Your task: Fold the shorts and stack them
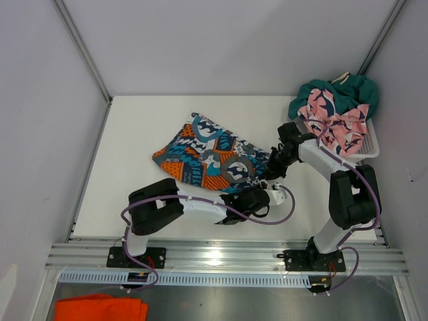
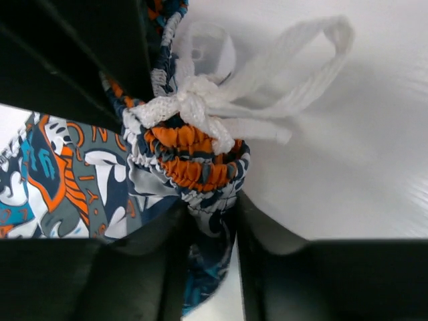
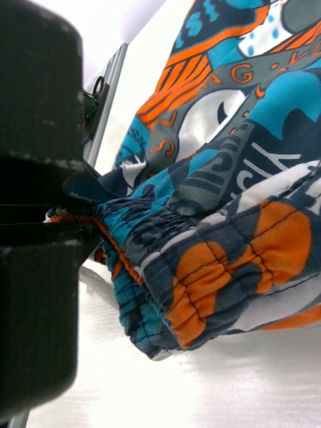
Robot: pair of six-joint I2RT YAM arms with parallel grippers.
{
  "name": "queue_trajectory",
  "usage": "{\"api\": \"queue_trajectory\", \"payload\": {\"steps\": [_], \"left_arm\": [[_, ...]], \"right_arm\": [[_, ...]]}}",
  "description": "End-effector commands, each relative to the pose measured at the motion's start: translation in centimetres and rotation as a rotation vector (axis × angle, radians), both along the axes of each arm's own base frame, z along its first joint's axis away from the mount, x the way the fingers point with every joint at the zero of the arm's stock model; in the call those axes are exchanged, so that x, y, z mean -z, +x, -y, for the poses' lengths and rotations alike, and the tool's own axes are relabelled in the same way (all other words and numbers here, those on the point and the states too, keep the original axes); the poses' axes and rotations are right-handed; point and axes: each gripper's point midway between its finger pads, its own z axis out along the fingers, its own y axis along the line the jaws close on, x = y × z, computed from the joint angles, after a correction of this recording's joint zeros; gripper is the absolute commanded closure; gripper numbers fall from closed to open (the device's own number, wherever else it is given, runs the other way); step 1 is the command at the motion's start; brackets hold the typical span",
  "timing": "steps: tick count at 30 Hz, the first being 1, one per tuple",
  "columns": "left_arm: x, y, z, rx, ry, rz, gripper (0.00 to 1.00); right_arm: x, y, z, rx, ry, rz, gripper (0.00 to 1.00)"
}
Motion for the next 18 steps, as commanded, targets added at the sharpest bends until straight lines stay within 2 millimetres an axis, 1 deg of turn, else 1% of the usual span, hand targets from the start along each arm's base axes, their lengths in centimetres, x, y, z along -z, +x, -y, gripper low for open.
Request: {"api": "queue_trajectory", "payload": {"steps": [1, 2, 3, 5, 6, 8, 9, 11, 12, 13, 14, 15, 16, 17, 18], "left_arm": [[-0.2, 1.2, 0.6, -0.044, 0.003, 0.057, 0.69], [-0.4, 1.3, 0.7, -0.048, -0.006, 0.065, 0.72], [-0.6, 1.5, 0.7, -0.054, -0.013, 0.075, 0.8], [-0.9, 1.8, 1.0, -0.061, -0.029, 0.086, 0.88], [-1.0, 1.9, 1.1, -0.063, -0.033, 0.089, 0.95], [-1.0, 2.0, 1.0, -0.069, -0.042, 0.086, 1.0], [-0.9, 2.1, 1.0, -0.067, -0.055, 0.071, 1.0], [-1.4, 2.1, 0.9, -0.076, -0.098, 0.049, 1.0], [-1.1, 2.2, 0.5, -0.067, -0.107, 0.023, 1.0], [-1.4, 2.4, 0.5, -0.072, -0.129, 0.014, 1.0], [-1.5, 2.4, 0.1, -0.084, -0.155, -0.005, 1.0], [-2.0, 2.9, -0.3, -0.086, -0.183, -0.027, 1.0], [-2.2, 3.2, -0.7, -0.095, -0.202, -0.042, 1.0], [-2.5, 3.4, -0.9, -0.112, -0.241, -0.071, 1.0], [-3.4, 4.3, -1.5, -0.131, -0.277, -0.083, 1.0]], "right_arm": [[-1.5, -0.1, -0.2, -0.029, 0.041, 0.016, 0.97], [-1.3, -0.3, -0.2, -0.027, 0.042, 0.008, 0.97], [-1.3, -0.3, -0.1, -0.029, 0.045, 0.011, 0.96], [-1.5, -0.4, -0.2, -0.022, 0.058, 0.015, 0.95], [-1.4, -0.5, -0.2, -0.021, 0.064, 0.016, 0.94], [-1.5, -0.4, -0.1, -0.02, 0.071, 0.028, 0.91], [-1.3, -0.3, 0.0, -0.018, 0.073, 0.035, 0.83], [-1.8, -0.2, 0.1, -0.015, 0.092, 0.062, 0.71], [-2.1, 0.3, 0.1, -0.007, 0.106, 0.09, 0.59], [-1.9, 0.1, 0.4, 0.004, 0.106, 0.094, 0.52], [-2.3, 0.2, 0.6, 0.012, 0.111, 0.118, 0.48], [-2.5, 0.4, 0.7, 0.02, 0.108, 0.133, 0.4], [-2.5, 0.3, 0.9, 0.025, 0.103, 0.138, 0.37], [-2.8, 0.3, 1.0, 0.027, 0.103, 0.152, 0.36], [-3.0, 0.3, 1.1, 0.029, 0.103, 0.161, 0.29]]}}
